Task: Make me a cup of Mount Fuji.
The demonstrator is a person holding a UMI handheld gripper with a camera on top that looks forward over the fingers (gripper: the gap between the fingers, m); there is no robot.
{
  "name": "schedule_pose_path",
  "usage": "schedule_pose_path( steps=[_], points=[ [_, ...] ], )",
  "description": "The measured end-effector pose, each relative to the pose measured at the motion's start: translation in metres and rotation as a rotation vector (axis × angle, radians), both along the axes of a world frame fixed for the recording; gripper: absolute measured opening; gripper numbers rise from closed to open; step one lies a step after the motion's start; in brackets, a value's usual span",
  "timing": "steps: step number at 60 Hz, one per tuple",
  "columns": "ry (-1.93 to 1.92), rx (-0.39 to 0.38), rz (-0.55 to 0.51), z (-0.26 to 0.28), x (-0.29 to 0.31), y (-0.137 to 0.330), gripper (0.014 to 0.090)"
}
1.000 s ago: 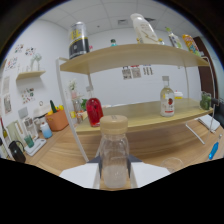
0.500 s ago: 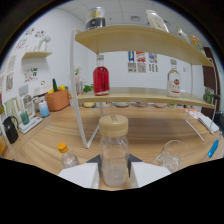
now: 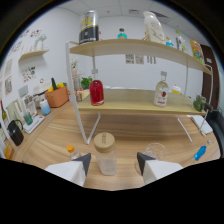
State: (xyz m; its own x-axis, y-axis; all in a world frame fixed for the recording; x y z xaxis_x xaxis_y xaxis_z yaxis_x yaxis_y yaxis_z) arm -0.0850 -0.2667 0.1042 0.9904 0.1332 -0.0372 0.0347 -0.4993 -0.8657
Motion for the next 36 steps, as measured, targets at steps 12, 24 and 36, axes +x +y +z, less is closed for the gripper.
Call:
schedule_pose_path(
  steps=[12, 24, 36],
  points=[
    [0.009, -0.098, -0.107, 0.064, 0.044, -0.023, 0.0858],
    [0.01, -0.096, -0.145, 0.15, 0.075, -0.017, 0.0853],
    [-0.005, 0.139, -0.137, 0.268, 0.092, 0.031, 0.0854]
  ],
)
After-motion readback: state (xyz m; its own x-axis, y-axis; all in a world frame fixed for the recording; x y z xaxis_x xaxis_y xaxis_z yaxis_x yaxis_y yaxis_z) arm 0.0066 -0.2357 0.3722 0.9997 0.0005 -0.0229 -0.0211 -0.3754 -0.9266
